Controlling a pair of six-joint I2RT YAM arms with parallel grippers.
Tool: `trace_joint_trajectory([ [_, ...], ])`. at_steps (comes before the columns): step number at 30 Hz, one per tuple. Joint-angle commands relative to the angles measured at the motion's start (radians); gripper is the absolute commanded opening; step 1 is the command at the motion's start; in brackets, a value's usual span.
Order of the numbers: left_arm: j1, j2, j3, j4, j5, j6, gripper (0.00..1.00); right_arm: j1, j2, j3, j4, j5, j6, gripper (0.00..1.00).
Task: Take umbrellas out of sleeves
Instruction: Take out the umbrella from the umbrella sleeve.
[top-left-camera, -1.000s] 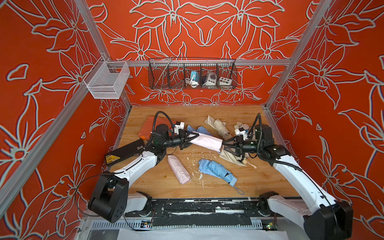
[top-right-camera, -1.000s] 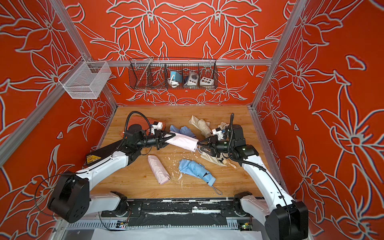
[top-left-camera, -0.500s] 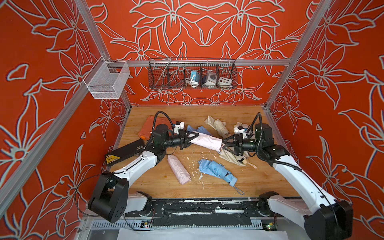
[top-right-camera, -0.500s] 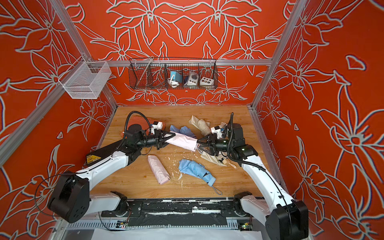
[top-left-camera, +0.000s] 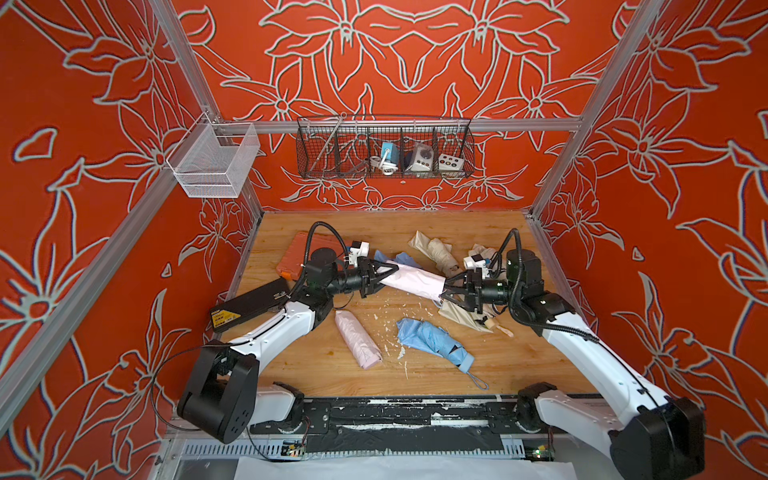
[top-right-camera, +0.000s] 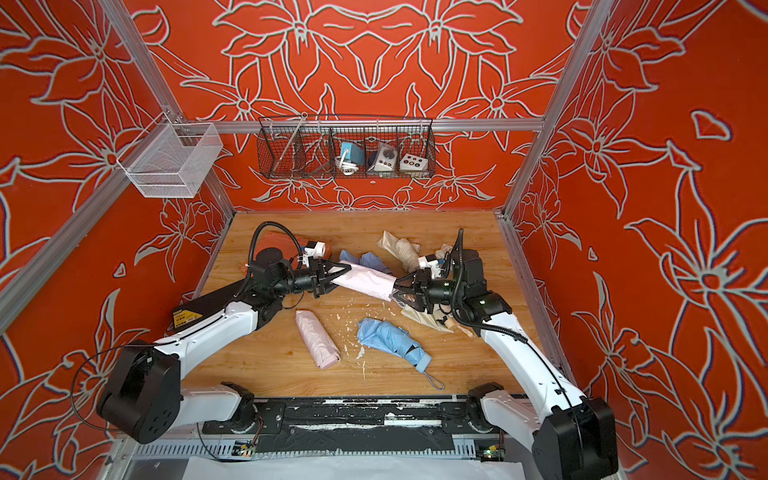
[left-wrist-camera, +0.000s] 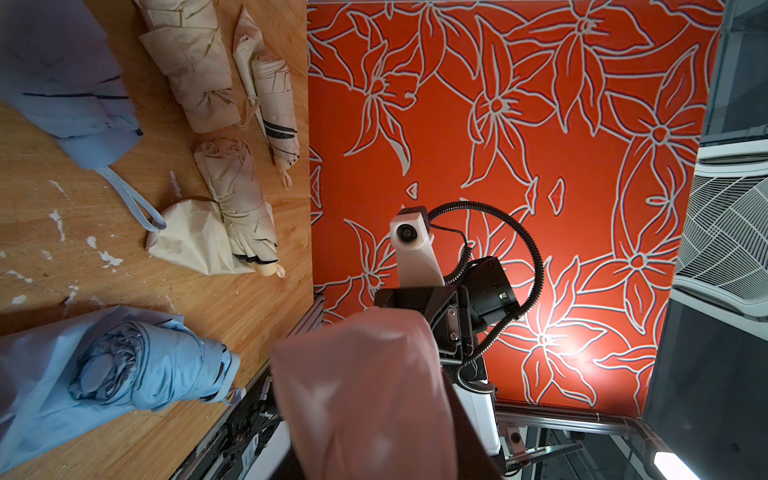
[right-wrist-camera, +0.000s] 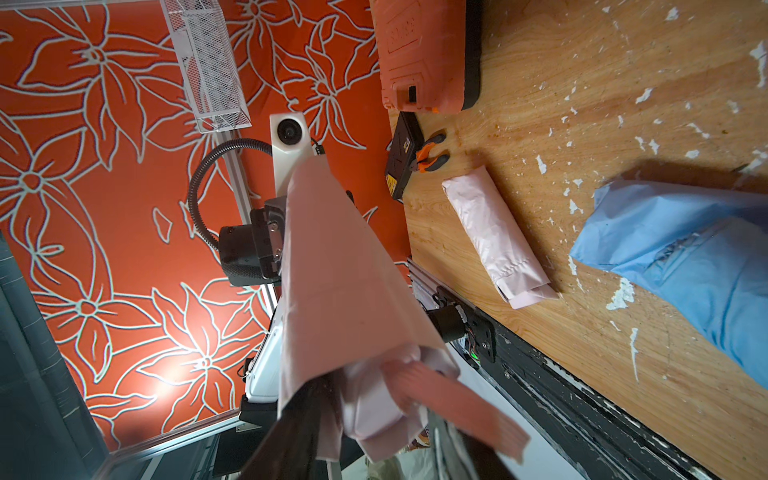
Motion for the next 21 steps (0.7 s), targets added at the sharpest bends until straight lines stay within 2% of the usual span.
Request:
trace_joint_trajectory([
  [1,0.007,-0.005,0.022,0.07,0.026,0.006,0.08,0.012,-0.012,-0.012,0.054,-0.012,0.038,0.42],
  [7,0.006,-0.006,0.024,0.07,0.029,0.008,0.08,0.024,-0.012,-0.023,0.087,-0.002,0.066,0.42],
  [14,0.006,-0.004,0.023,0.096,0.029,-0.015,0.08,0.055,0.017,-0.015,0.107,0.01,0.07,0.47],
  [21,0.005,-0.002,0.016,0.098,0.03,-0.017,0.09,0.08,0.043,-0.006,0.146,0.017,0.082,0.43],
])
